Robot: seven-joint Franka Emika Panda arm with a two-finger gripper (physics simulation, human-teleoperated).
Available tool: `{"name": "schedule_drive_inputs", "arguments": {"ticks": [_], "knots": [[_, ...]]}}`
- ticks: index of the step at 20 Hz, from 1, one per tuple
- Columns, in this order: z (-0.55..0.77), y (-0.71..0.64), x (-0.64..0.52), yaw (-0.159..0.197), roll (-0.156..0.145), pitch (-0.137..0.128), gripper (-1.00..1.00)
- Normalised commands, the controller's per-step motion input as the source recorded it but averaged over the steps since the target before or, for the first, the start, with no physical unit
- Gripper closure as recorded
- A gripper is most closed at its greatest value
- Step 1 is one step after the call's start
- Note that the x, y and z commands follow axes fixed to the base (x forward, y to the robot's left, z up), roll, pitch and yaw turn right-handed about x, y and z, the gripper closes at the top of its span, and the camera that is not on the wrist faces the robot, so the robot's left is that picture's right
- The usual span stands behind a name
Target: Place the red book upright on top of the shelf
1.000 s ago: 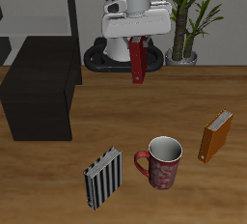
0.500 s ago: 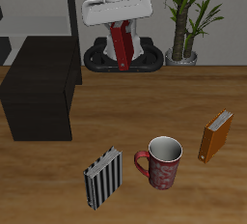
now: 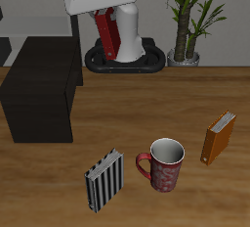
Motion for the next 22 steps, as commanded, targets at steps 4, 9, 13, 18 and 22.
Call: {"name": "schedule_drive_inputs", "arguments": {"ticks": [4, 9, 13, 18, 22], "knots": [[0.15, -0.53, 0.0, 0.05, -0.039, -0.023, 1.0], [0.08, -0.43, -0.09, 0.036, 0.041, -0.003, 1.0], [0.14, -0.33, -0.12, 0.015, 0.015, -0.021, 1.0], [0.12, -0.46, -0.09, 0.017, 0.004, -0.008, 1.0], [0.11, -0.44, -0.05, -0.018, -0.061, -0.073, 1.0]]}}
